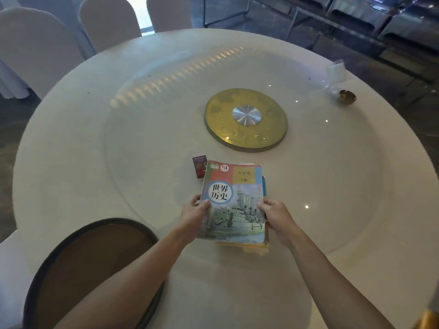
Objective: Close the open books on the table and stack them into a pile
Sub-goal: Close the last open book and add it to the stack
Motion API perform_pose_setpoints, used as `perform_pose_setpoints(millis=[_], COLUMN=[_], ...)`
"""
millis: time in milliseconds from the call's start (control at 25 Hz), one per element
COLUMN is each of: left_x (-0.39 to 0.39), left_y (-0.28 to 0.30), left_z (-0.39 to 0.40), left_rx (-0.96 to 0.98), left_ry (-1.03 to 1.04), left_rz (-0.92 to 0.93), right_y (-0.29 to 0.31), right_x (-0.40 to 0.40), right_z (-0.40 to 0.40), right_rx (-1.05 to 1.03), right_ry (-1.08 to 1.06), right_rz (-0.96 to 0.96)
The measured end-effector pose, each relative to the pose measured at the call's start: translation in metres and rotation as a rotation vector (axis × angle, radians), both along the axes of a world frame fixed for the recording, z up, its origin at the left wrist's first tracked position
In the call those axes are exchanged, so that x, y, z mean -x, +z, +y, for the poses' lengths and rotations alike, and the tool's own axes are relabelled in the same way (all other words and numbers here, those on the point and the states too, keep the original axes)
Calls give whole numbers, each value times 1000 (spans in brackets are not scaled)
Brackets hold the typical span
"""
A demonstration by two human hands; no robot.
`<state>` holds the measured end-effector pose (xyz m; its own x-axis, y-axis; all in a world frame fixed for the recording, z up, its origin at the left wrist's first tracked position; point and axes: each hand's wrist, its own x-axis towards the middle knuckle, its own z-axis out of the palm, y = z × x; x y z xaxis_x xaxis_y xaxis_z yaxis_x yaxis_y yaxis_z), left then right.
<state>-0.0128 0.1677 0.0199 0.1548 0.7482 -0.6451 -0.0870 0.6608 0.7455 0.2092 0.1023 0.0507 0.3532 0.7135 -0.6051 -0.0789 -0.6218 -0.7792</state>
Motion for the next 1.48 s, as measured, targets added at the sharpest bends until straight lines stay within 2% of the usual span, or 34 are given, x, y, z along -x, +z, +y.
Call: perform_pose_setpoints(millis=[200, 400, 640, 760, 1120, 1320, 1480], left_x=[-40, -46, -40, -38, -42, -47, -54], left_y=[-19, -43, -61, -72, -71, -71, -64], left_z=[-1, 0, 6, 11, 11, 7, 11], left_rx=[-33, -96, -246, -308, -282, -219, -198], left_ry=[-33, -110, -326, -396, -427, -390, -409], left_rz=[263, 414, 646, 751, 601, 572, 579], right_y=[-39, -68, -93, -97, -113, -122, -123], right_x=[-31, -34, -37, -39, -36, -36, -38], right_z=[7, 11, 1, 4, 7, 16, 21], right_rx=[87, 121, 185, 205, 203, 215, 221], right_ry=[19, 71, 286, 323, 242, 165, 157], right_rz=[-163, -258, -600, -729, -738, -626, -644])
